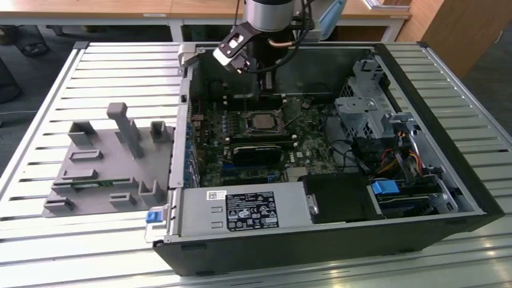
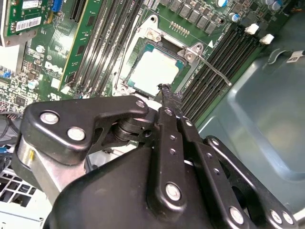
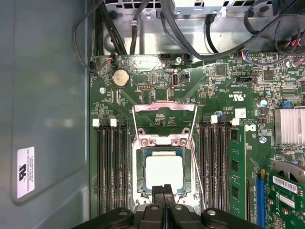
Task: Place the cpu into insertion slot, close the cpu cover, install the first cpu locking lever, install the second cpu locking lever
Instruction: 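Close the cpu cover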
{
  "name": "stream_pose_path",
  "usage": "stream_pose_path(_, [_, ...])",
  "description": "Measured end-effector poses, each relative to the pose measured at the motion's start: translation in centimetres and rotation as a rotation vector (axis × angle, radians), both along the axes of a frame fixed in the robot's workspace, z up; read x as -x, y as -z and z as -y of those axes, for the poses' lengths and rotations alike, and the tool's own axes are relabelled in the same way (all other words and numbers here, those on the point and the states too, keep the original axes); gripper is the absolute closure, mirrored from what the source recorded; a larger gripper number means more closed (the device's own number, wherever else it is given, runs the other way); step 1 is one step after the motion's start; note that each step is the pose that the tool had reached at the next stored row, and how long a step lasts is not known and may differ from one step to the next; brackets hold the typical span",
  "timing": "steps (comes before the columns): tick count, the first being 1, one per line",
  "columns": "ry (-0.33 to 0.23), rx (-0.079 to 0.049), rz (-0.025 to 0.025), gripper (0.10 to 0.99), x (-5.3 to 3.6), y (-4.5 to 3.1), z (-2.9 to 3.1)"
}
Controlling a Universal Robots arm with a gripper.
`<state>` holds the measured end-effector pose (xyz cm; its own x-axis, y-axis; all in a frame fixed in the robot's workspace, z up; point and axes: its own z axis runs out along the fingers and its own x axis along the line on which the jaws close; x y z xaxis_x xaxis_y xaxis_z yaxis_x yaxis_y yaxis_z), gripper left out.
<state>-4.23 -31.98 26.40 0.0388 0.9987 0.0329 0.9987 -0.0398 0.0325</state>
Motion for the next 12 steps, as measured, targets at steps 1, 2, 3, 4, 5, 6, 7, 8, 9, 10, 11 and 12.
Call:
stream_pose_path(1, [0.000, 0.000, -0.0006, 0.980, 0.00, -0.11, 0.00])
stream_pose_path(2, [0.000, 0.000, -0.0011, 0.980, 0.00, -0.21, 0.00])
stream_pose_path(3, [0.000, 0.000, -0.0015, 0.980, 0.00, -0.33, 0.00])
stream_pose_path(4, [0.000, 0.000, -0.0022, 0.980, 0.00, -0.49, 0.00])
stream_pose_path(5, [0.000, 0.000, -0.0028, 0.980, 0.00, -0.62, 0.00])
stream_pose_path(6, [0.000, 0.000, -0.0035, 0.980, 0.00, -0.72, 0.00])
stream_pose_path(7, [0.000, 0.000, -0.0039, 0.980, 0.00, -0.79, 0.00])
stream_pose_path(8, [0.000, 0.000, -0.0039, 0.980, 0.00, -0.80, 0.02])
stream_pose_path(9, [0.000, 0.000, -0.0039, 0.980, -0.01, -0.80, 0.06])
stream_pose_path(10, [0.000, 0.000, -0.0040, 0.980, -0.01, -0.81, 0.17])
stream_pose_path(11, [0.000, 0.000, -0.0041, 0.980, 0.00, -0.81, 0.27])
stream_pose_path(12, [0.000, 0.000, -0.0040, 0.980, 0.00, -0.81, 0.37])
